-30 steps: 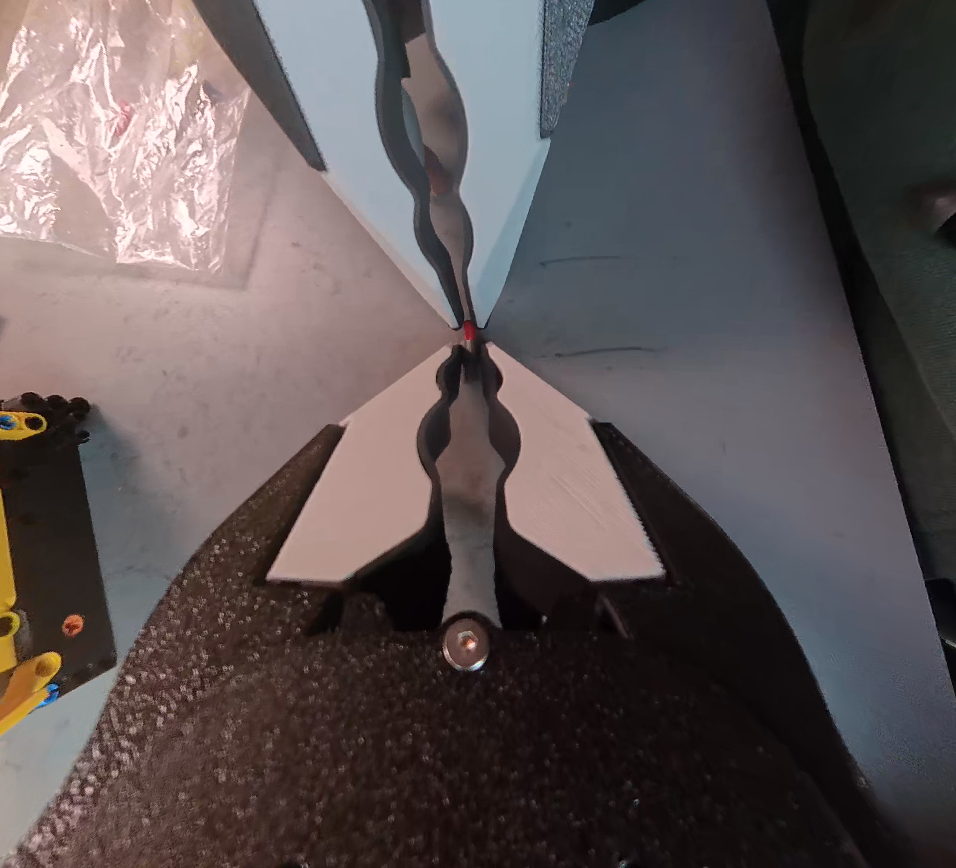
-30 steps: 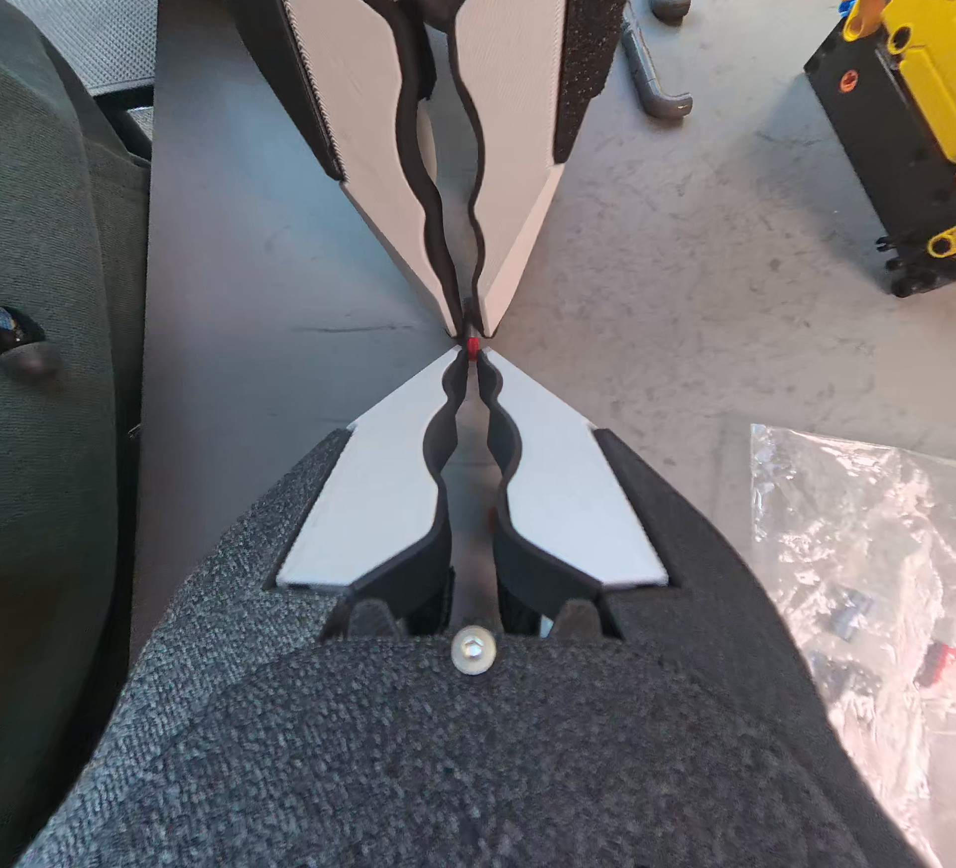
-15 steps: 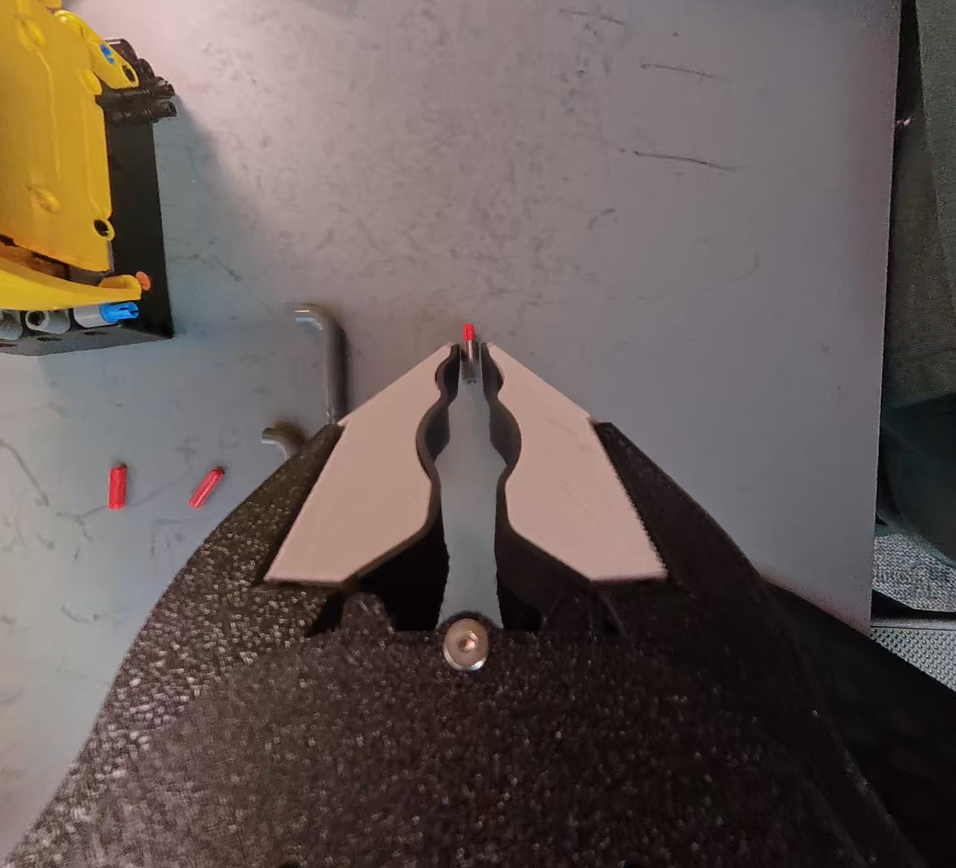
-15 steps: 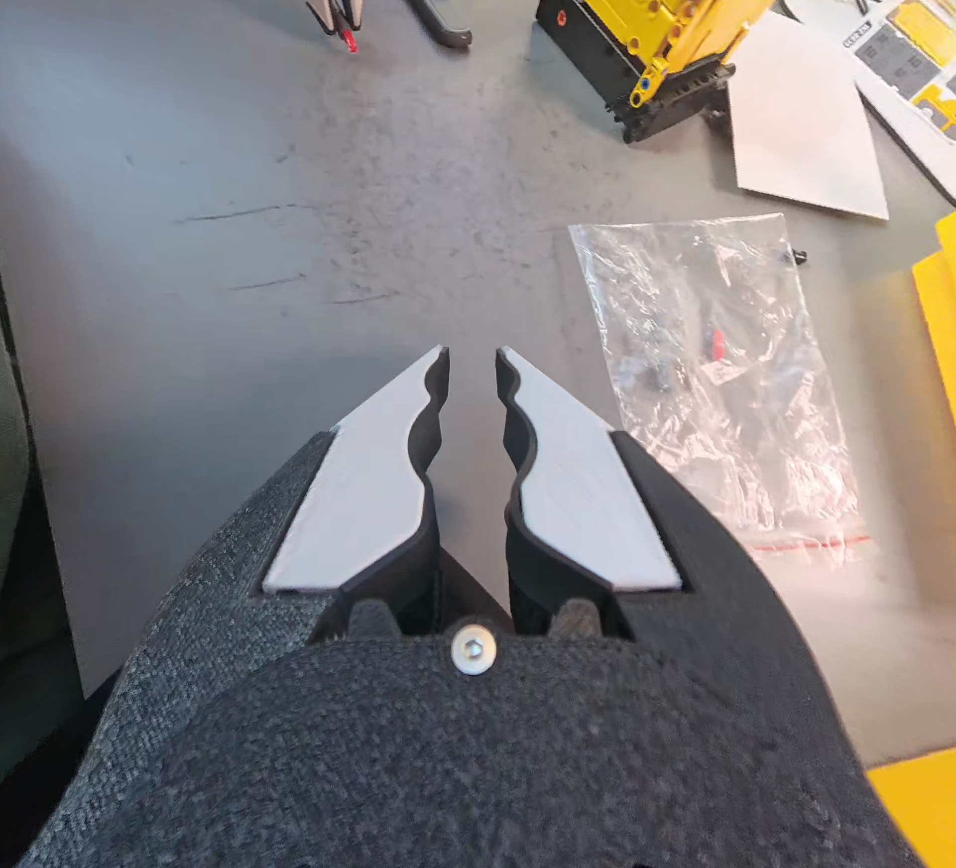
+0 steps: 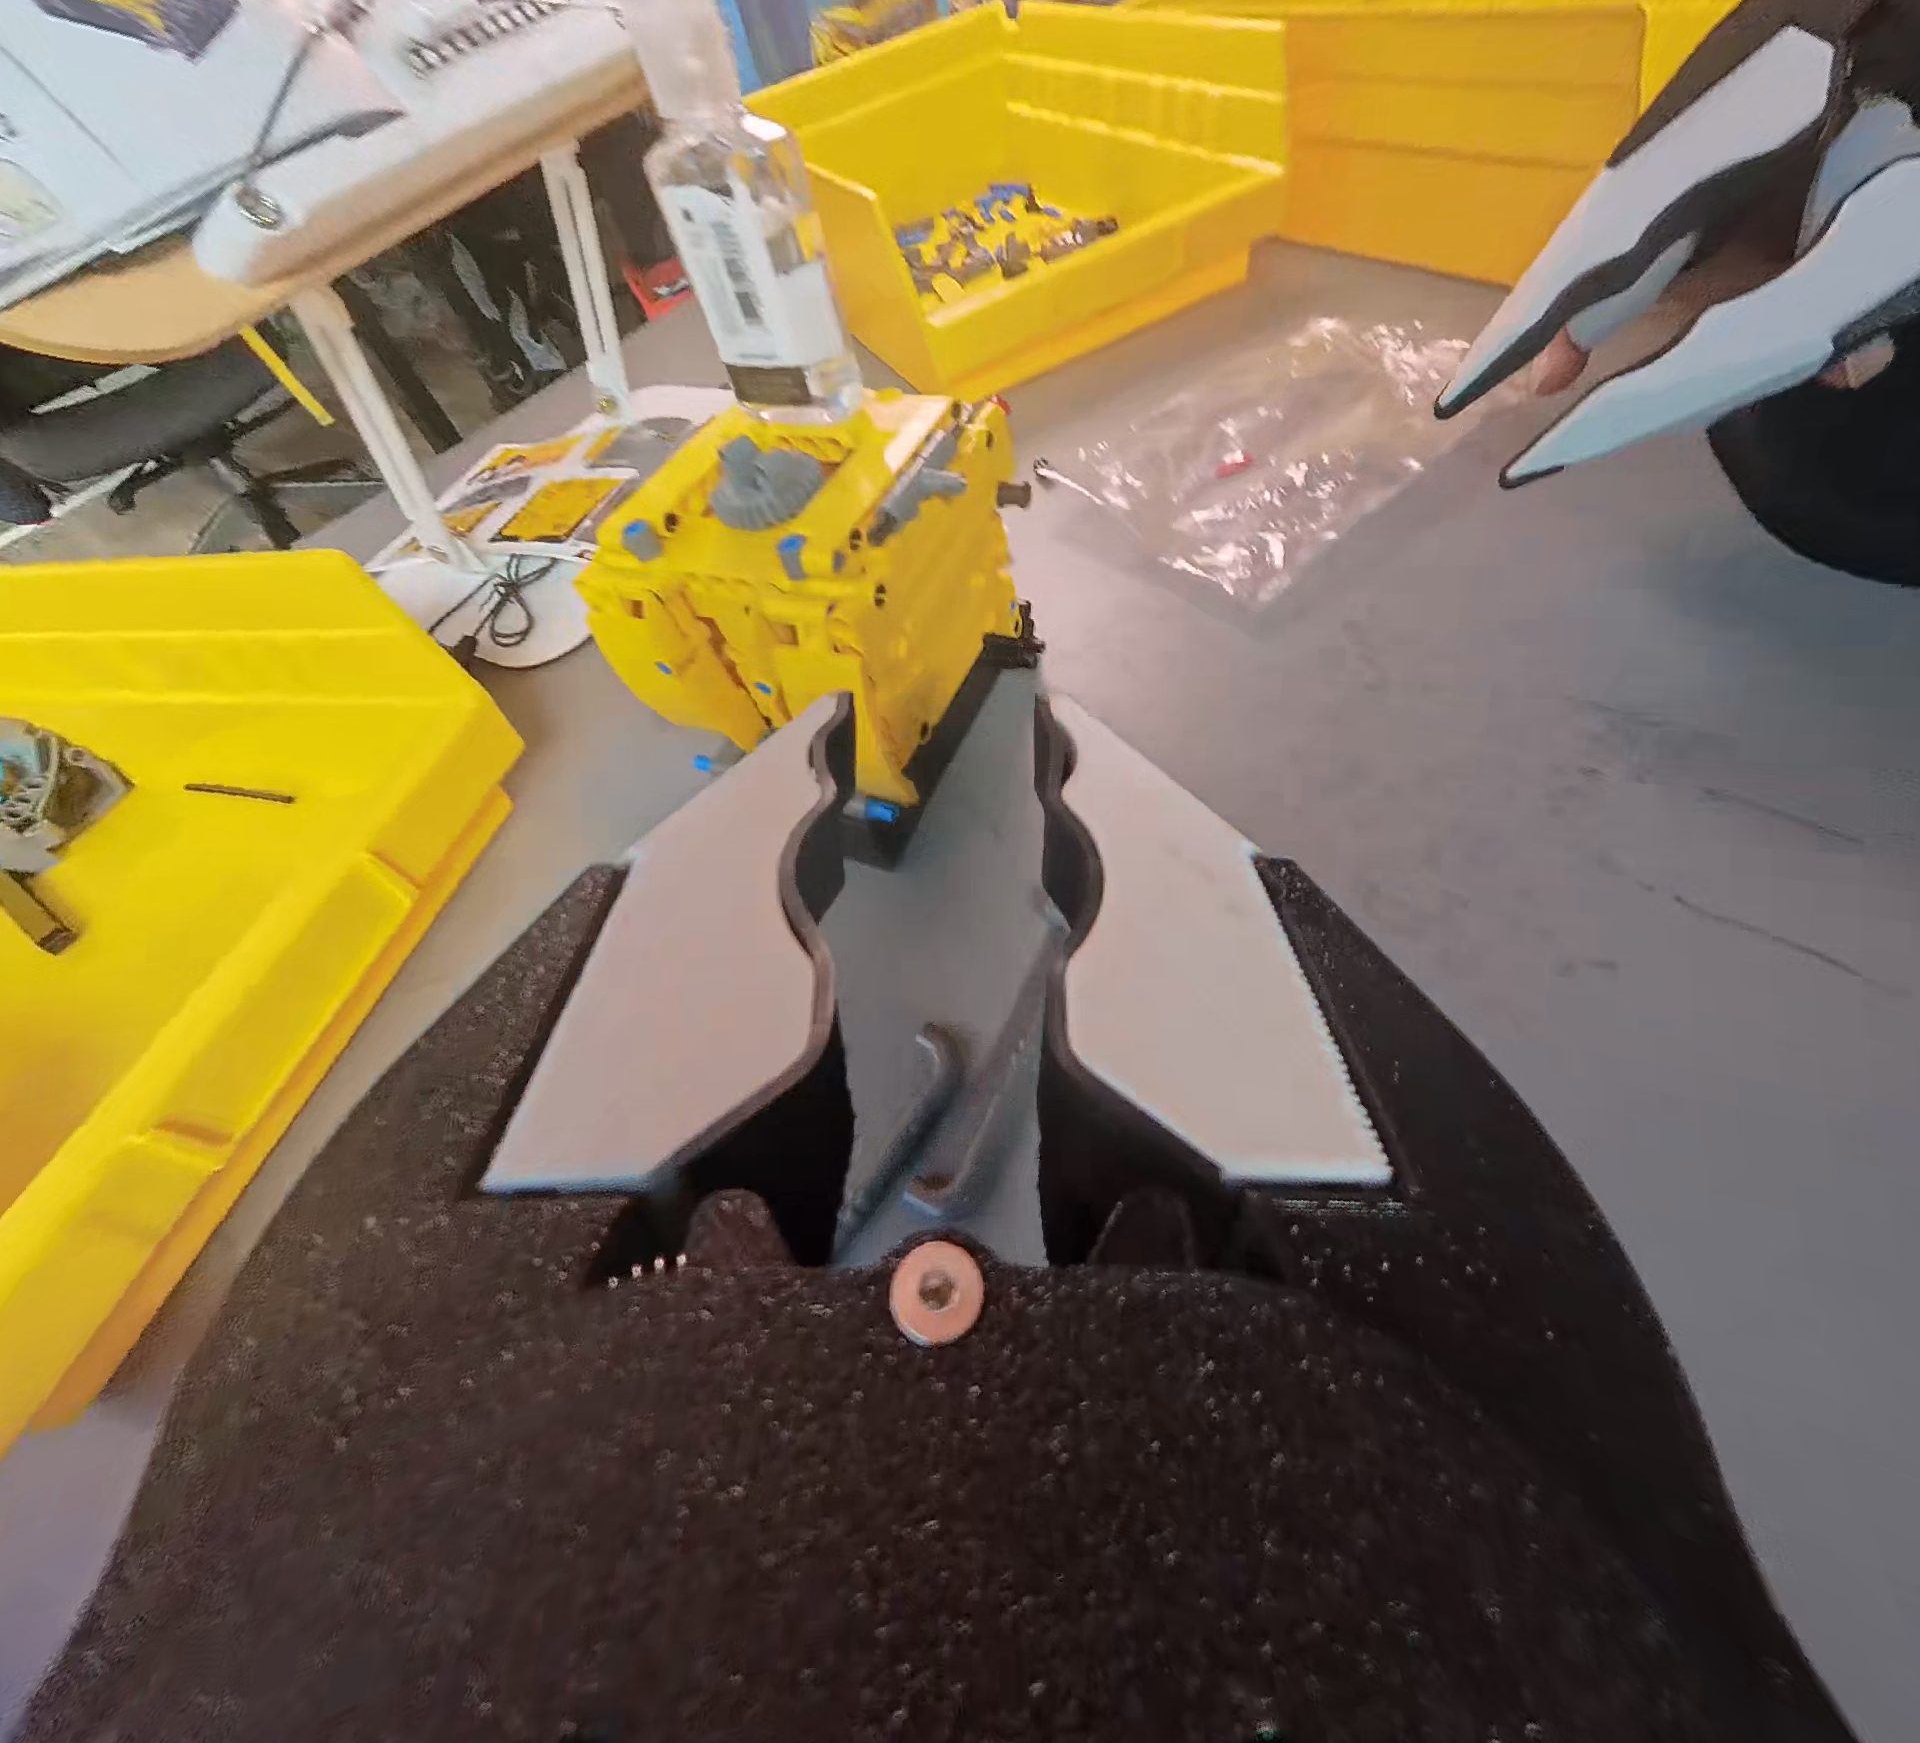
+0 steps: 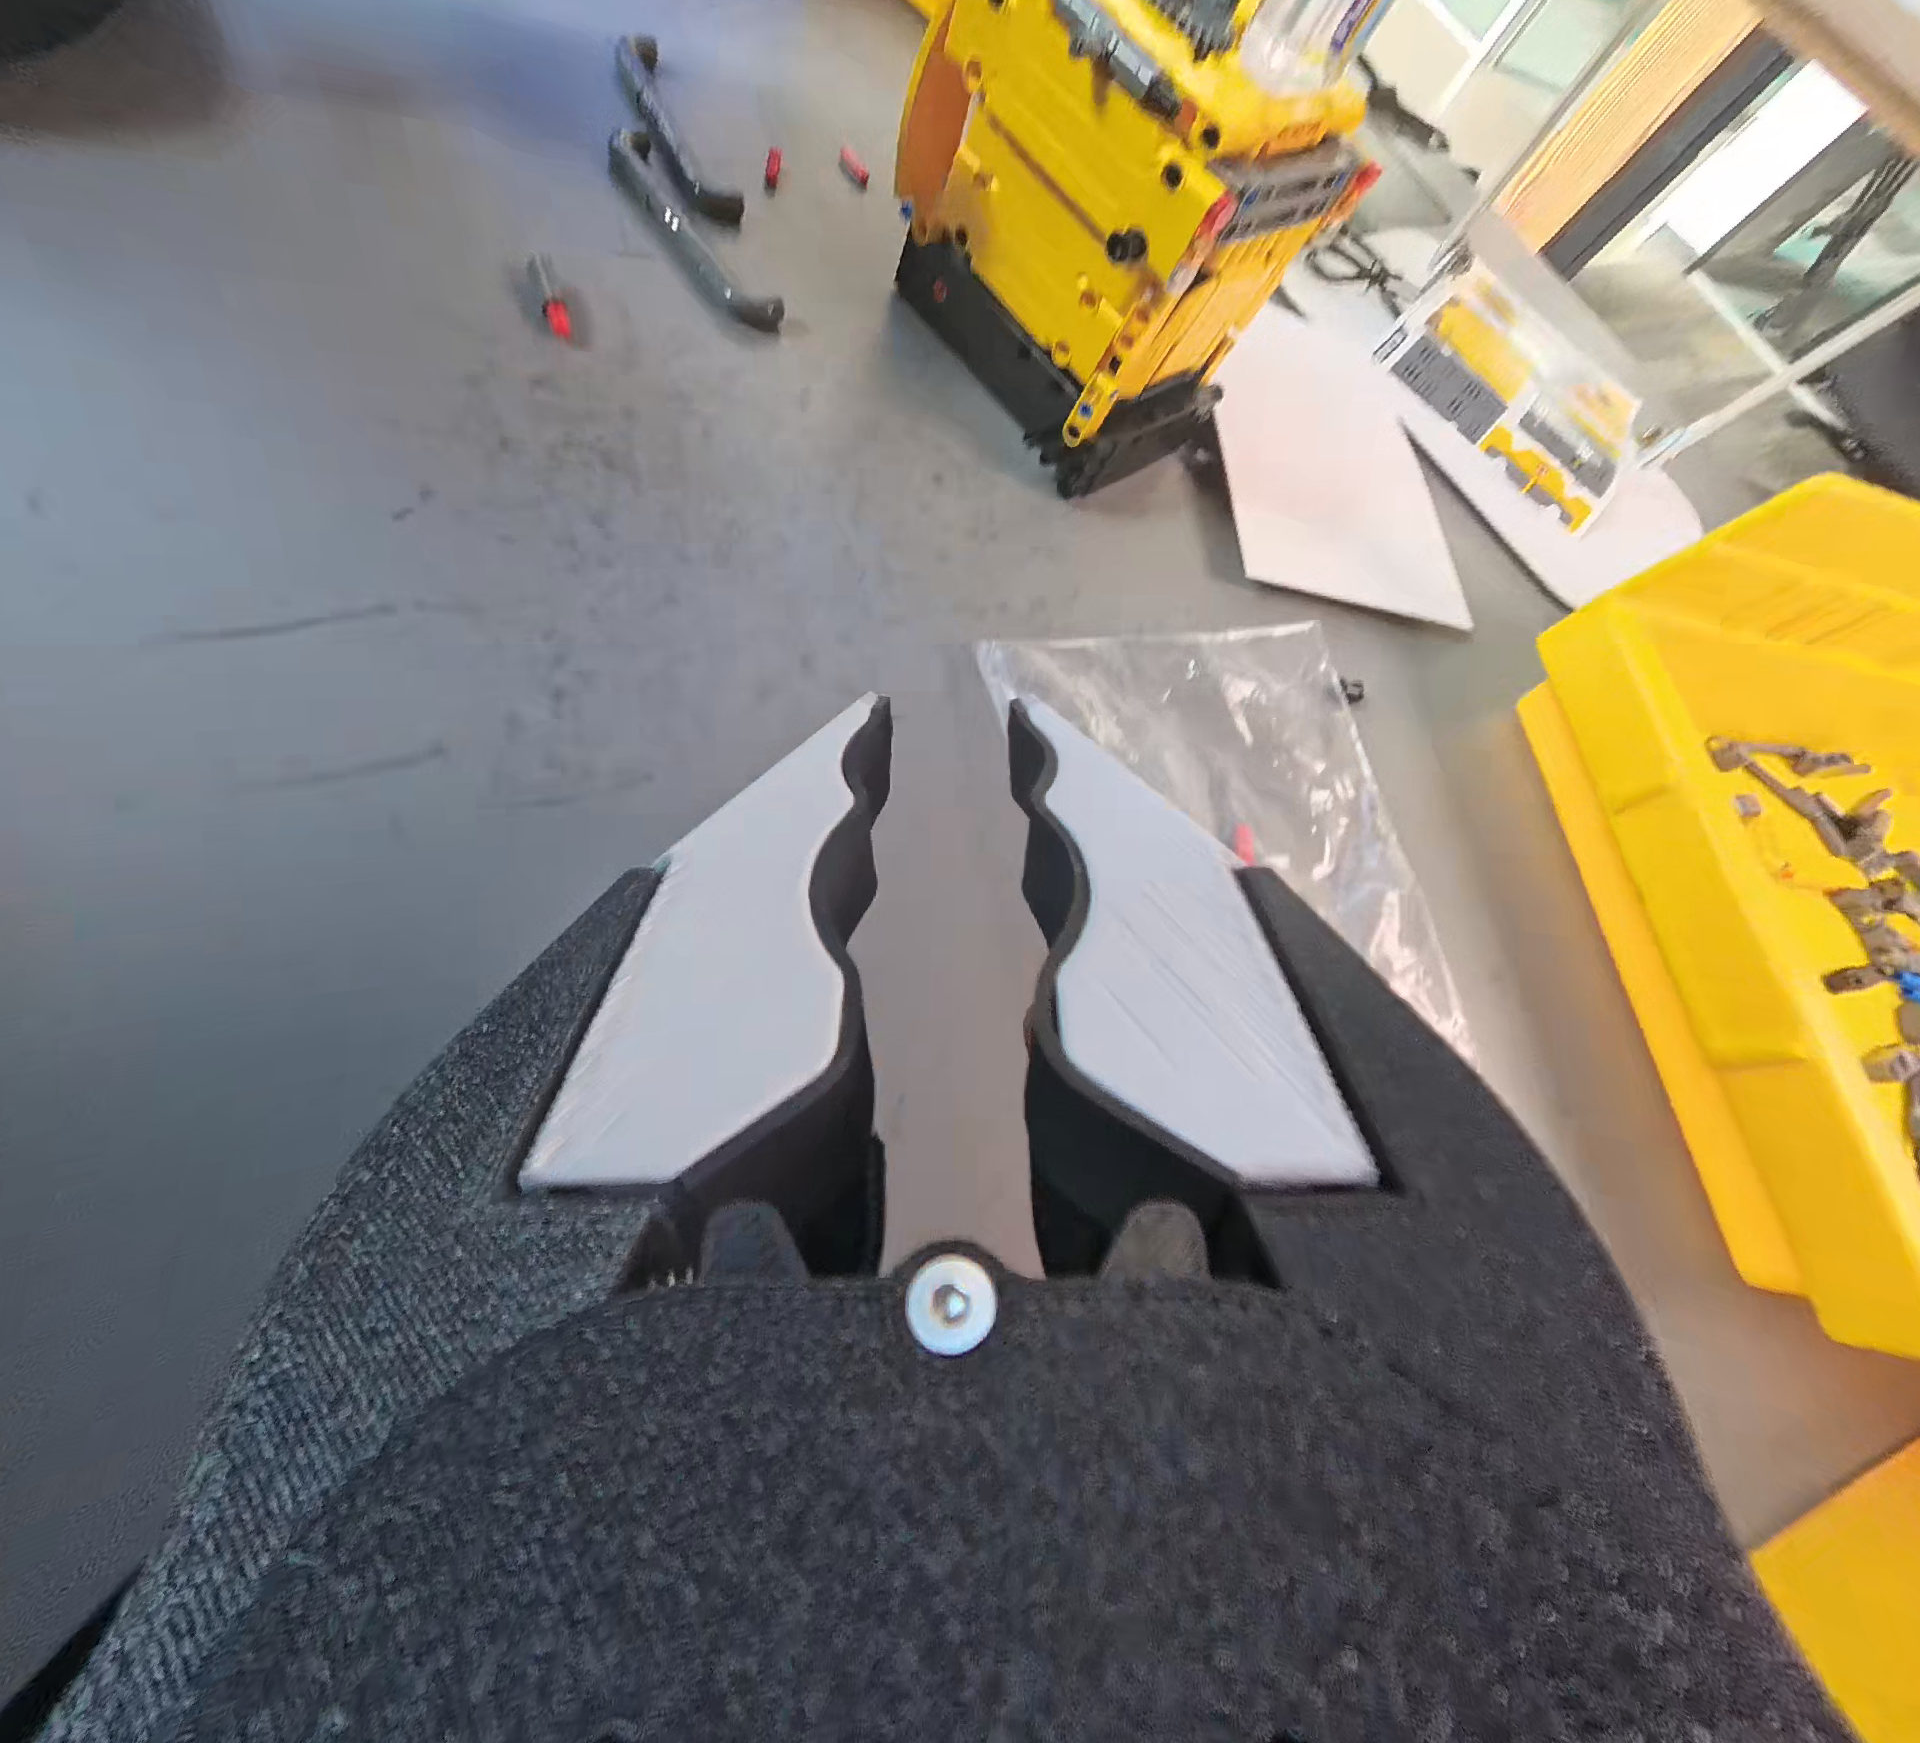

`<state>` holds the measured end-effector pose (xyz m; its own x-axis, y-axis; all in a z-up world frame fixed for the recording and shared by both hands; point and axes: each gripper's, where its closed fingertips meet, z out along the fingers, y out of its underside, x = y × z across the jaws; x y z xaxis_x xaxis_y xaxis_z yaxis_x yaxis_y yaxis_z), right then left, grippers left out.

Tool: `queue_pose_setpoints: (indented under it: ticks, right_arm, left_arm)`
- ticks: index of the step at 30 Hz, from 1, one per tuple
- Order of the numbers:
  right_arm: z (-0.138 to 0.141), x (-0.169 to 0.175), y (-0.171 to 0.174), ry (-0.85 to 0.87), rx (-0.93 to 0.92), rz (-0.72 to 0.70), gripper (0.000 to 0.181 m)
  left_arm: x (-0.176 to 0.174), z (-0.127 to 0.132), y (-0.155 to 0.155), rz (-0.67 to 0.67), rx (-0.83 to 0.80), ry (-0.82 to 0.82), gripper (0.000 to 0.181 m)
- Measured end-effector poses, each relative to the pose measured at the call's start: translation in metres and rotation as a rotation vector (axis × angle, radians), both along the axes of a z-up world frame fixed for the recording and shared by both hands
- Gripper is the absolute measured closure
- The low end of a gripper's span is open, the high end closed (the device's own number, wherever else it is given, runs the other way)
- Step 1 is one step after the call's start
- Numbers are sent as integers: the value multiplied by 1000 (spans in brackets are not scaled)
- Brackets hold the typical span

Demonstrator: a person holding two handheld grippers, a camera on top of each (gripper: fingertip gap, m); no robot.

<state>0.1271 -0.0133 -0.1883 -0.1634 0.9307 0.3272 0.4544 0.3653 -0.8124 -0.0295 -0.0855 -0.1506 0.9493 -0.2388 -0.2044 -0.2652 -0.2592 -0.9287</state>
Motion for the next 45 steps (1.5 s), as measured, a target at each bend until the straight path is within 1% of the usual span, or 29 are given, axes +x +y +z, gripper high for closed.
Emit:
queue_pose_setpoints:
  ticks: [3,7,12,15,18,19,21,23,24,25,26,27,28,30,33,35,37,39,41,43,45]
  right_arm:
    - [22,-29,4,141,-33,-21,146]
    - [40,-57,8,251,-133,-40,133]
    - [50,-77,17,280,-177,-51,132]
    - [65,-92,25,314,-188,-78,133]
    - [83,-118,34,346,-201,-112,131]
    - [90,-129,37,359,-199,-123,128]
    - [97,-154,39,362,-195,-142,115]
    - [99,-176,42,342,-169,-163,107]
    - [97,-185,44,333,-143,-175,108]
    - [94,-191,45,315,-126,-176,123]
    - [91,-194,47,303,-120,-186,145]
    - [91,-193,50,310,-121,-196,154]
    - [90,-192,49,304,-122,-186,160]
    - [91,-184,48,296,-133,-162,163]
    - [104,-163,41,317,-168,-115,163]
    - [113,-139,36,324,-201,-95,163]
    - [121,-107,34,322,-231,-96,163]
    - [134,-67,36,342,-227,-125,163]
    - [152,-19,55,387,-186,-214,163]
    - [170,40,93,440,-134,-369,163]
    - [177,104,135,464,-105,-540,163]
  left_arm:
    - [-8,12,10,49,50,-37,143]
    - [-15,18,27,78,80,-60,141]
    - [-18,20,46,72,89,-76,139]
    - [-22,18,45,98,115,-75,139]
    - [-24,14,39,128,139,-122,138]
    - [-23,14,37,132,144,-125,138]
    - [-23,14,35,136,152,-112,137]
    - [-23,15,33,136,156,-107,136]
    - [-23,15,32,135,157,-106,136]
    - [-23,15,31,137,159,-103,136]
    - [-24,16,30,139,162,-97,136]
    - [-25,16,29,142,164,-90,136]
    - [-25,16,28,143,166,-84,136]
    - [-25,19,26,142,175,-80,137]
    - [-22,21,25,135,184,-78,137]
    - [-20,21,25,134,182,-58,137]
    - [-18,22,23,137,187,-27,138]
    - [-15,24,22,135,197,-9,140]
    - [-13,24,22,133,201,-2,141]
    - [-12,24,22,132,199,0,141]
    - [-11,24,22,129,199,0,141]
